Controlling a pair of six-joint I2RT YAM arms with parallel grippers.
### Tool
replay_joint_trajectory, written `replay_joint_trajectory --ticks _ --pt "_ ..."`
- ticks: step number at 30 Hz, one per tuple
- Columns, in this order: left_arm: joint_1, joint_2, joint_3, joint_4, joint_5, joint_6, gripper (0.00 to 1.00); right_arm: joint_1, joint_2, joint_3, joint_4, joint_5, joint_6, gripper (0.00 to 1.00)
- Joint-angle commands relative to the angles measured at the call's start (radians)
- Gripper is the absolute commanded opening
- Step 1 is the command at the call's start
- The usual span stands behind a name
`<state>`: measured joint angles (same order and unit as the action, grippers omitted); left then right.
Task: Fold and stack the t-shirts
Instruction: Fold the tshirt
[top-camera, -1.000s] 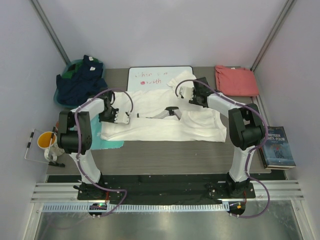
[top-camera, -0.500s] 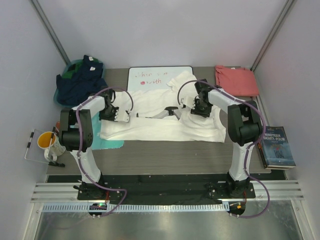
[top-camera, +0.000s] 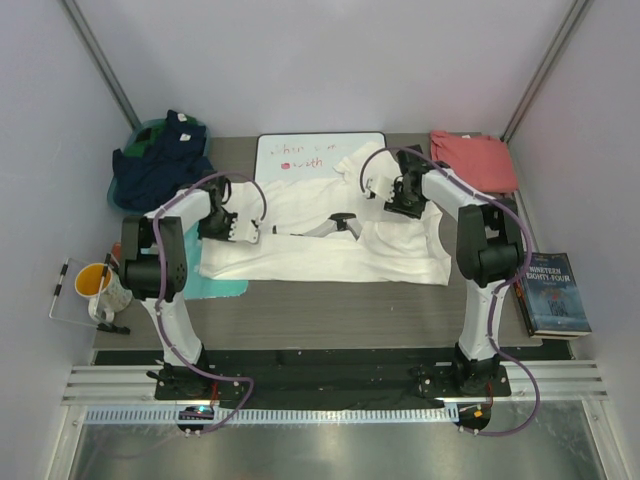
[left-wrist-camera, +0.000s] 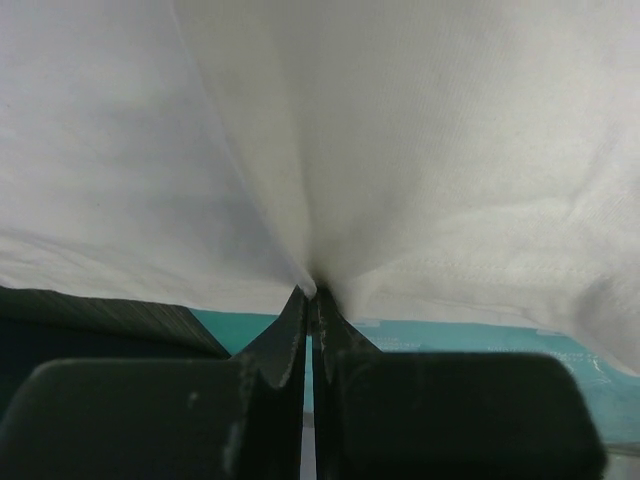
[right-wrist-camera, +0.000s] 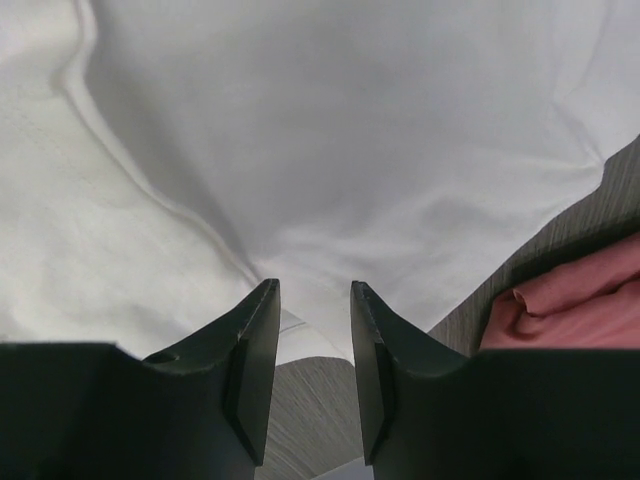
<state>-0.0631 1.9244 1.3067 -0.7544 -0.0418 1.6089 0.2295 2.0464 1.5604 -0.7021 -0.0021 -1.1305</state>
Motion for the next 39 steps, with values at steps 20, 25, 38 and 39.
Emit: replay_joint_trajectory --ticks 20,25,38,39 --pt "0.006 0.071 0.104 -0.083 -0.121 -0.015 0.00 -0.036 0.116 -0.028 0.156 0.097 0.020 0.34" --pt "0.011 0.087 0.112 -0.098 -0.145 -0.017 0.00 -0.038 0.113 -0.034 0.161 0.102 0.012 0.34" --pt "0.031 0.111 0.124 -0.125 -0.181 -0.004 0.00 -0.038 0.109 -0.034 0.162 0.100 0.017 0.33" --pt "0.032 0.111 0.124 -0.123 -0.181 -0.006 0.00 -0.039 0.109 -0.034 0.162 0.100 0.017 0.33"
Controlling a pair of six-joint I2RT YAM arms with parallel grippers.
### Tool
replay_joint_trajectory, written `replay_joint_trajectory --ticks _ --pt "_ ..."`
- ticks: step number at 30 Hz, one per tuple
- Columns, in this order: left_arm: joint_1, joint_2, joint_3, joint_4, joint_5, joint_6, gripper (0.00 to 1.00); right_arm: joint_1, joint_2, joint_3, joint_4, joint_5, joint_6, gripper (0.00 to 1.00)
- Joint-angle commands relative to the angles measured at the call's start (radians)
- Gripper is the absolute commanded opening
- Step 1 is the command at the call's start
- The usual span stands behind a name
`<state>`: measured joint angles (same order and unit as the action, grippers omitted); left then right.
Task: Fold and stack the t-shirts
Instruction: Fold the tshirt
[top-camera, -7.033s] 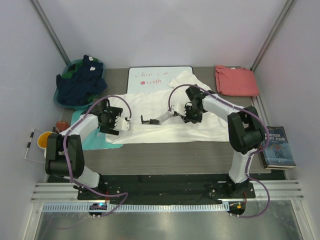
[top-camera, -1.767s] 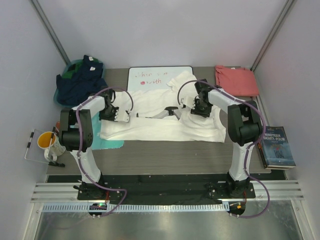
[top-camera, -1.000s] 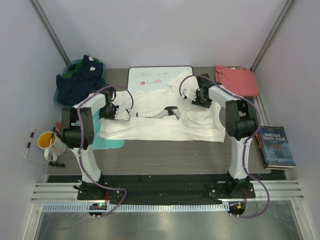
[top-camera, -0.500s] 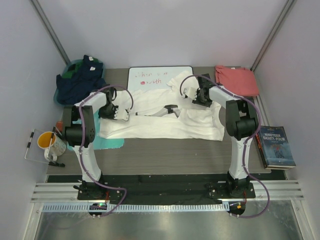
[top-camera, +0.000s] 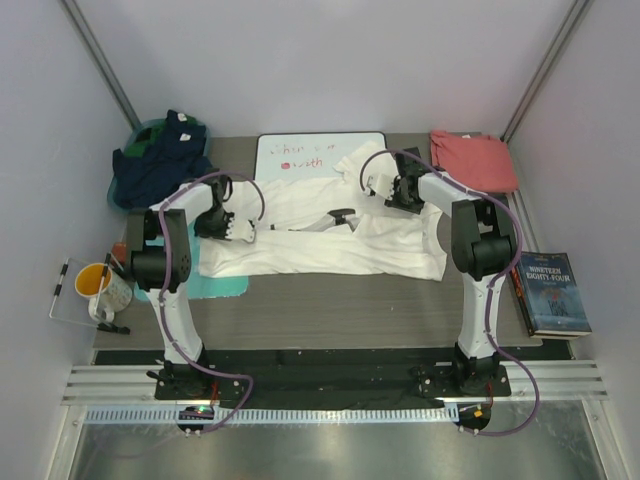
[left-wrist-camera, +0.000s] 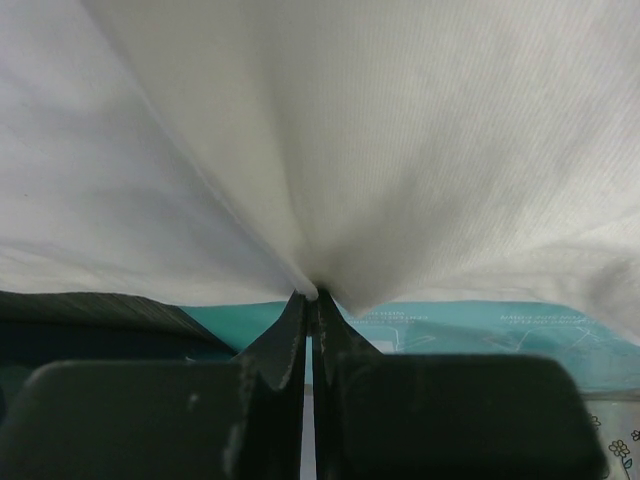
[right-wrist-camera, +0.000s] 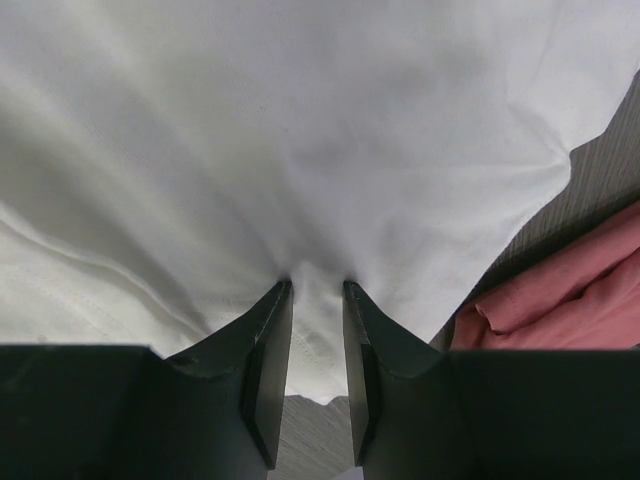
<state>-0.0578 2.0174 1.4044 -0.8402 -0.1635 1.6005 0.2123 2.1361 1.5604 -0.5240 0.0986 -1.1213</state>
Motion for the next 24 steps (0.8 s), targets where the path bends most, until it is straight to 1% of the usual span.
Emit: replay_joint_trajectory --ticks 1,6,7,8,9,10,11,12,13,14,19,22,24 --pt "0.026 0.023 0.030 -0.033 -0.064 0.001 0.00 -0.021 0.018 -0.033 -0.016 0.001 0.006 0.33" --pt "0.027 0.029 0.053 -0.034 -0.053 -0.016 0.01 -0.021 0.016 -0.034 -0.016 0.001 0.011 0.34" --pt "0.027 0.027 0.057 -0.042 -0.045 -0.022 0.03 -0.021 0.015 -0.034 -0.016 0.001 0.011 0.34" --pt "0.027 0.023 0.062 -0.043 -0.039 -0.030 0.10 -0.019 0.013 -0.034 -0.014 0.001 0.012 0.35" --pt "0.029 0.020 0.073 -0.046 -0.030 -0.034 0.37 -0.019 0.012 -0.034 -0.016 0.001 0.012 0.37" --pt "0.029 0.015 0.077 -0.057 -0.012 -0.042 0.50 -0.017 0.007 -0.033 -0.016 0.001 0.014 0.42" --pt "0.029 0.003 0.082 -0.065 -0.004 -0.042 0.58 -0.017 0.002 -0.034 -0.018 0.003 0.014 0.44" --pt "0.027 -0.003 0.088 -0.066 0.004 -0.042 0.69 -0.017 -0.001 -0.031 -0.016 0.000 0.017 0.45" --pt "0.029 -0.011 0.088 -0.068 0.008 -0.042 0.73 -0.017 -0.005 -0.033 -0.019 -0.003 0.018 0.49" --pt "0.027 -0.025 0.088 -0.066 0.012 -0.039 0.77 -0.016 -0.014 -0.034 -0.019 -0.004 0.023 0.50" --pt "0.029 -0.077 0.113 -0.062 0.013 -0.040 0.78 -0.013 -0.057 -0.030 -0.030 -0.013 0.046 0.52" --pt "0.027 -0.132 0.123 -0.105 0.080 -0.036 0.78 -0.010 -0.110 -0.040 -0.054 -0.030 0.052 0.52" --pt "0.023 -0.167 0.101 -0.147 0.146 0.007 0.76 -0.008 -0.155 -0.062 -0.098 -0.063 0.038 0.52"
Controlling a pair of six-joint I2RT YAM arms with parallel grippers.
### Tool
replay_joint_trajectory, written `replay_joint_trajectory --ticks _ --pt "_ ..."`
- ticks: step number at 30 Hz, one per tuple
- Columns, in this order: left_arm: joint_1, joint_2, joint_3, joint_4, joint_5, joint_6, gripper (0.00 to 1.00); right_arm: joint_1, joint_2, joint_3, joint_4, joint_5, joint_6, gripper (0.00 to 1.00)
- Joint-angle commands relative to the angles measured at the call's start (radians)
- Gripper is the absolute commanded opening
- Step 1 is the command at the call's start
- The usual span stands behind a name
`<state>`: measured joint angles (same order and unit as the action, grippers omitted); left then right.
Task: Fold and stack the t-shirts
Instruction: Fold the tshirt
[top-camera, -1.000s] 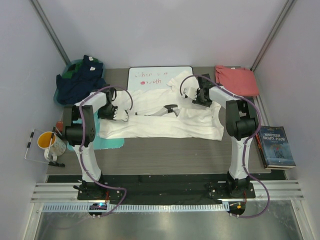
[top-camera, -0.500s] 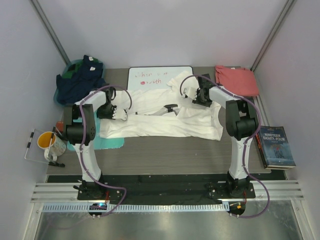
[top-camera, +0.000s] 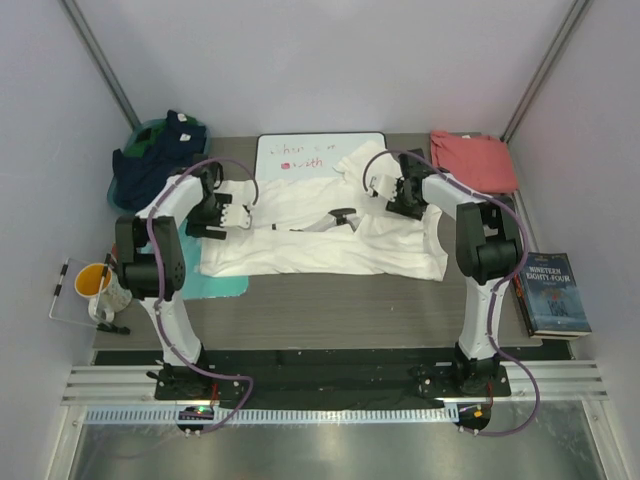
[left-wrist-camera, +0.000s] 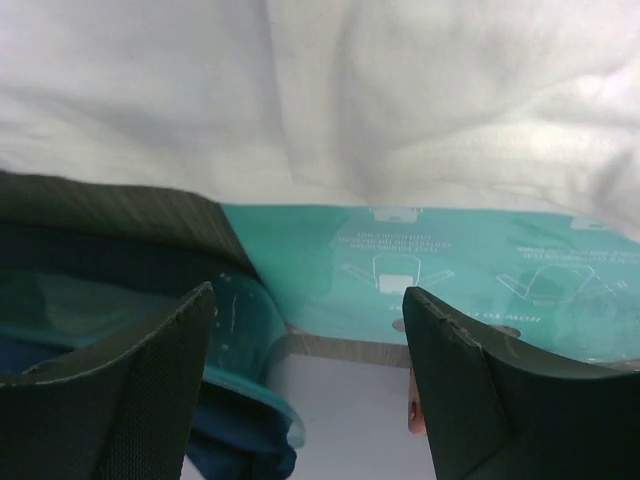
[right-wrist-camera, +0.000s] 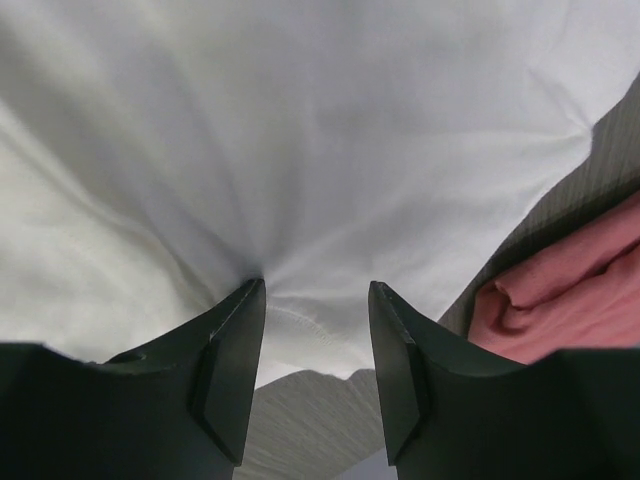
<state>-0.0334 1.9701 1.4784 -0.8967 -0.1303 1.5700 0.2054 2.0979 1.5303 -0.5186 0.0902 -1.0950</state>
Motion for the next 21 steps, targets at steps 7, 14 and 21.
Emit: replay_joint_trajectory --ticks 7,14,21 --pt "-0.033 -0.280 -0.208 -0.100 0.233 0.173 0.04 0.000 -0.254 -0.163 -0.188 -0.121 -0.085 0.15" --pt "-0.094 -0.278 -0.319 -0.119 0.248 0.179 0.00 0.000 -0.289 -0.220 -0.288 -0.139 -0.088 0.01" --pt "-0.118 -0.154 -0.259 -0.106 0.222 0.081 0.00 -0.001 -0.283 -0.222 -0.440 -0.191 -0.089 0.01"
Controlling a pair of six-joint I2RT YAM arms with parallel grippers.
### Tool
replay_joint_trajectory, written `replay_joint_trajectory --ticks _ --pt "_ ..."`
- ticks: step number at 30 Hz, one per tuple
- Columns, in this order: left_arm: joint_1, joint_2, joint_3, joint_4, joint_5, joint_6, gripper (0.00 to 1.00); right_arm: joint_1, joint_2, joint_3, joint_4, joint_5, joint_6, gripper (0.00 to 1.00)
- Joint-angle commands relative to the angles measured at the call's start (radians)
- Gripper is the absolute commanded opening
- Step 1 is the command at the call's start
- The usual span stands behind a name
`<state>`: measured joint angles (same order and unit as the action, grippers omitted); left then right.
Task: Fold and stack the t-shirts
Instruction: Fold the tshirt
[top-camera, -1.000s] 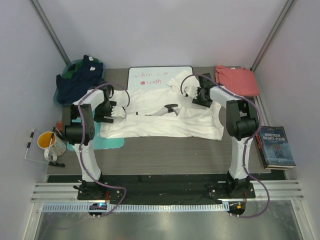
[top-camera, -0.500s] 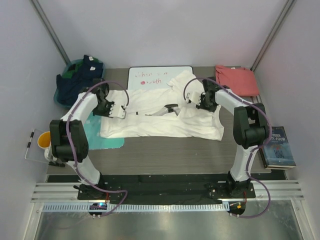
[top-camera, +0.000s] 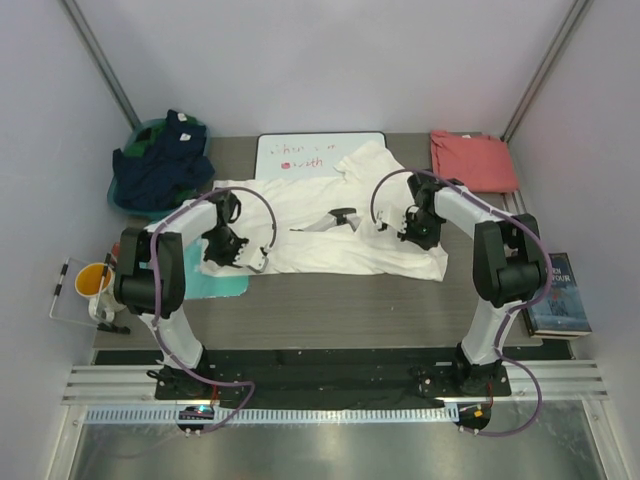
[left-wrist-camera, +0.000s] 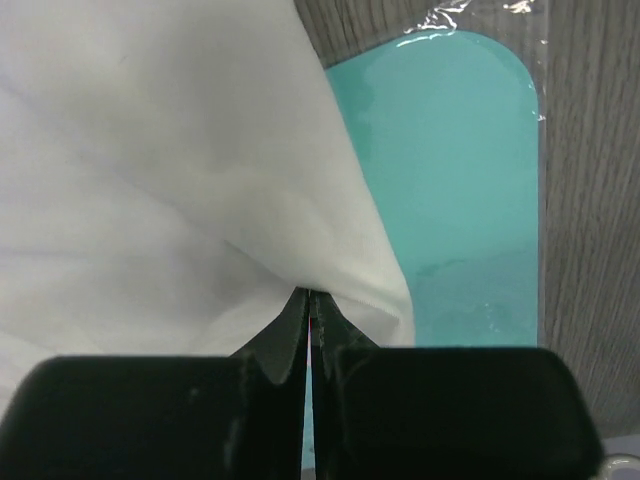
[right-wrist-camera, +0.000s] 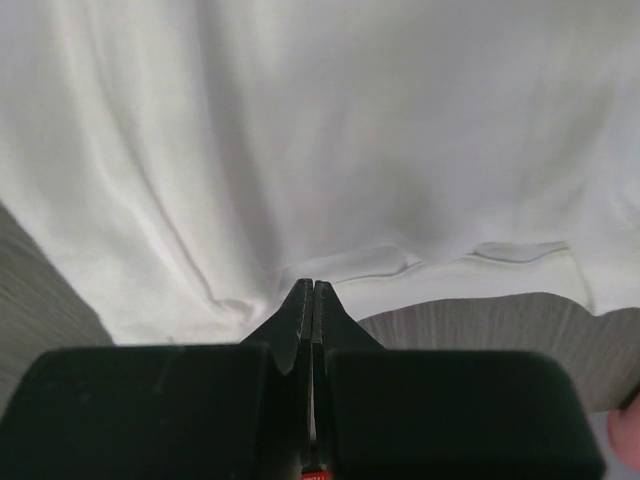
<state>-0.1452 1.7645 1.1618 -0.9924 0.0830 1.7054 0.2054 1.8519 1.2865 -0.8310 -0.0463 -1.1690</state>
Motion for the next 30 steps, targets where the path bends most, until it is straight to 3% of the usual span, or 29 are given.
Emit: replay_joint_trajectory --ticks 1,10,14,16,19,20,23,26,30 --pt "-0.007 0.056 0.070 -0.018 0.011 -0.058 0.00 -0.001 -0.036 0.030 -0.152 -0.061 -0.018 0.01" --pt "-0.028 0.067 0.042 -0.006 -0.009 -0.067 0.00 -0.003 -0.036 0.134 -0.330 -0.142 -0.018 0.01" --pt "-0.057 0.082 0.021 0.011 -0.022 -0.090 0.00 -0.007 -0.088 0.056 -0.125 -0.012 0.020 0.02" --pt "-0.068 0.084 0.015 0.017 -0.023 -0.107 0.00 -0.017 -0.102 0.063 -0.120 -0.033 0.014 0.13" --pt "-0.082 0.081 0.013 0.020 -0.026 -0.136 0.00 -0.015 -0.103 0.134 -0.262 -0.137 0.000 0.29" --pt "-0.083 0.075 0.013 0.029 -0.029 -0.154 0.06 -0.012 -0.118 0.140 -0.278 -0.167 0.003 0.40" --pt "-0.083 0.040 -0.007 0.052 -0.031 -0.184 0.49 -0.003 -0.180 0.052 -0.220 -0.159 0.000 0.58" --pt "-0.082 -0.022 -0.027 0.101 -0.057 -0.207 0.61 -0.001 -0.267 -0.033 -0.142 -0.164 0.005 0.67" --pt "-0.071 -0.085 -0.030 0.087 -0.071 -0.247 0.64 0.014 -0.318 -0.070 -0.152 -0.167 0.041 0.67"
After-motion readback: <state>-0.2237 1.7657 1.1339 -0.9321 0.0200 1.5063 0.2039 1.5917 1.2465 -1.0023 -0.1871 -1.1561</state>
